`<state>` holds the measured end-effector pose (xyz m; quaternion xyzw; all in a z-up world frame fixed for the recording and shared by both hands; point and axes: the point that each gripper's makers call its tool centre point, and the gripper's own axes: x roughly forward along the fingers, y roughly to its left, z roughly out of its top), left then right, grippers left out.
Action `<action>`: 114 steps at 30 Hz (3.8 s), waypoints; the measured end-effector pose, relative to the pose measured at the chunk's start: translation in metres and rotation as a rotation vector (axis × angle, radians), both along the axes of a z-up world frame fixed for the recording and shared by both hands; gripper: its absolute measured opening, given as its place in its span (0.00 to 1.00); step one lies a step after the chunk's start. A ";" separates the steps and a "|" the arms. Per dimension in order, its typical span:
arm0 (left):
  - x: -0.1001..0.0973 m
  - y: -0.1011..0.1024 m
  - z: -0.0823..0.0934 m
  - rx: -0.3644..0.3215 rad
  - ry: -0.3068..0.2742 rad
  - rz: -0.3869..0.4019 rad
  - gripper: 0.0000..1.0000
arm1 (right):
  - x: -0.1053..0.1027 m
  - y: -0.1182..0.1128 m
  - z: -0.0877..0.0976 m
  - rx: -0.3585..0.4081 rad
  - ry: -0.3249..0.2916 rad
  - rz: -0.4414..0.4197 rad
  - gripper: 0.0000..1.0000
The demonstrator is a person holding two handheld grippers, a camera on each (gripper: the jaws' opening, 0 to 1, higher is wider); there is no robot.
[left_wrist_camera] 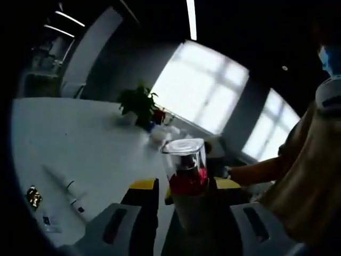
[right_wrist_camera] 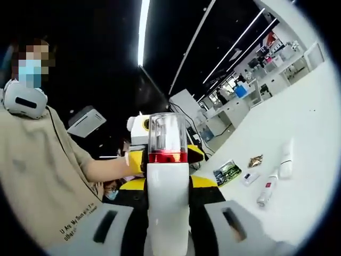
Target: Arrange the skincare products in the storage area until every visible bottle or jar stands upright without overlapping.
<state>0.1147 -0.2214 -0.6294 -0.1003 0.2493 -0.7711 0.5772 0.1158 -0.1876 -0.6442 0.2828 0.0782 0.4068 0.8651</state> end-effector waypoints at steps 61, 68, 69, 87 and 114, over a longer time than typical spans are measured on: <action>-0.015 -0.026 -0.130 0.307 -0.449 -0.111 0.25 | 0.005 -0.024 -0.145 -0.689 -0.090 0.052 0.31; -0.017 -0.030 -0.140 0.325 -0.470 -0.125 0.24 | 0.002 -0.028 -0.156 -0.706 -0.088 0.045 0.31; -0.017 -0.030 -0.141 0.328 -0.474 -0.127 0.24 | 0.002 -0.029 -0.157 -0.709 -0.088 0.044 0.31; -0.013 -0.030 -0.145 0.319 -0.491 -0.099 0.25 | 0.003 -0.036 -0.166 -0.720 -0.054 0.026 0.32; 0.014 -0.074 -0.145 0.294 -0.550 -0.128 0.25 | 0.035 -0.082 -0.172 -0.819 -0.064 0.042 0.29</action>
